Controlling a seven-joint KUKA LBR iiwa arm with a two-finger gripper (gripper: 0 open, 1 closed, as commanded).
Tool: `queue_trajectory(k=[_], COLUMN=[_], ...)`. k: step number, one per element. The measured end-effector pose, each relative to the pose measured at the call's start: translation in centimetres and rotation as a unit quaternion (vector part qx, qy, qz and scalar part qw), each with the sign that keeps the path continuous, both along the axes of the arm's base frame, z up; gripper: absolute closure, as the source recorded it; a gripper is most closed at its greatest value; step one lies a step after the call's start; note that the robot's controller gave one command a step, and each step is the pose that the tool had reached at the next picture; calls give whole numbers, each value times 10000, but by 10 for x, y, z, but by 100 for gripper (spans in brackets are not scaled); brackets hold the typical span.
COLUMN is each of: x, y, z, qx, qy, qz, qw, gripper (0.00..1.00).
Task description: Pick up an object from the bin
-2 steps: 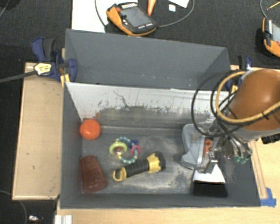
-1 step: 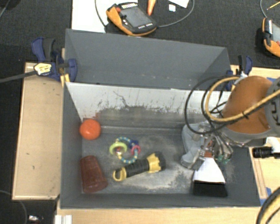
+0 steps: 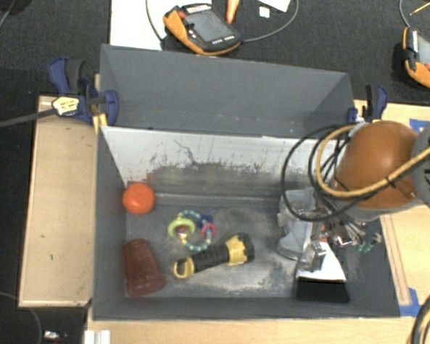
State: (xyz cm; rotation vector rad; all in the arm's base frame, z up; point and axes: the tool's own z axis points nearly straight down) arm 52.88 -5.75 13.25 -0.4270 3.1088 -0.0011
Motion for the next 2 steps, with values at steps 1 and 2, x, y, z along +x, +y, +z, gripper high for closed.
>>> queue_trajectory(k=[1, 2], x=[9, 10], y=[3, -20], z=[-6, -24], qx=[6, 9], qy=[-26, -44], qz=[-1019, -555], qw=[9948, 9984], gripper=[0, 0])
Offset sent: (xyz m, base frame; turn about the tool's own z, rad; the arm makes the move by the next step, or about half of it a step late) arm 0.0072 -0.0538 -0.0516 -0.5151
